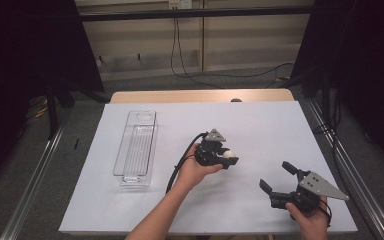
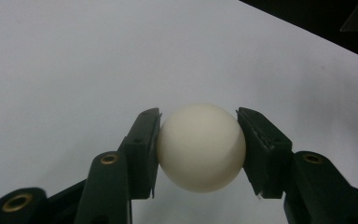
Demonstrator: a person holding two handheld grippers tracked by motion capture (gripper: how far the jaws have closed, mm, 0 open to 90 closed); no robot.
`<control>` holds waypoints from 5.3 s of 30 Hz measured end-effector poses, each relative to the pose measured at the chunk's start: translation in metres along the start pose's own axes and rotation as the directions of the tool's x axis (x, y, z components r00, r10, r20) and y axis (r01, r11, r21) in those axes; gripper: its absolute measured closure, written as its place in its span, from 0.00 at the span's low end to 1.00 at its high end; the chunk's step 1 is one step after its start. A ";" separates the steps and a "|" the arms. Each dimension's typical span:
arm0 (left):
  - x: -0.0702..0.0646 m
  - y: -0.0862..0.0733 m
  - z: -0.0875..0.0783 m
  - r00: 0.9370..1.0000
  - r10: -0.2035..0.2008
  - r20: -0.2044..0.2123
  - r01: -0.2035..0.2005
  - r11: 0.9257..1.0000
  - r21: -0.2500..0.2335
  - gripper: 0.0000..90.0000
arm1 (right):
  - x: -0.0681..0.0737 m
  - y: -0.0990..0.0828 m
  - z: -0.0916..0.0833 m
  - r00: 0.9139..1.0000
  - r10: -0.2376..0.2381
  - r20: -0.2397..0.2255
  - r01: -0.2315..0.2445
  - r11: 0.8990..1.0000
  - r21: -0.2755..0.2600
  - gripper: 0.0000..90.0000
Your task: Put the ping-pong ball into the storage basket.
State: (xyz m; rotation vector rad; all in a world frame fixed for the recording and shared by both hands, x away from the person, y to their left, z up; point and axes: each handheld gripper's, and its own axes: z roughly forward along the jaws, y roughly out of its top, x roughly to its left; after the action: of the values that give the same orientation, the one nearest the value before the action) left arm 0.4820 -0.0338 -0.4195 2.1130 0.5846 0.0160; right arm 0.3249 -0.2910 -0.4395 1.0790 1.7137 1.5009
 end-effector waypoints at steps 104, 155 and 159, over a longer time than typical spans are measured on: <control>0.022 -0.013 -0.053 0.992 -0.089 -0.086 0.089 0.996 -0.005 0.57 | -0.001 0.000 0.000 1.000 -0.001 0.000 0.001 1.000 0.005 0.02; 0.032 -0.020 -0.076 0.985 -0.129 -0.118 0.127 0.992 -0.029 0.57 | -0.001 0.000 0.000 1.000 -0.001 0.002 0.001 1.000 0.003 0.02; 0.032 -0.019 -0.079 0.983 -0.132 -0.124 0.130 0.991 -0.021 0.57 | -0.001 0.000 0.000 1.000 -0.001 0.005 0.001 1.000 -0.001 0.02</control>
State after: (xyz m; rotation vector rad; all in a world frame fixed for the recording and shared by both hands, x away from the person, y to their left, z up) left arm 0.4848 0.0499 -0.3947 2.0678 0.7954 0.0787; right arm 0.3253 -0.2915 -0.4394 1.0807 1.7097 1.4968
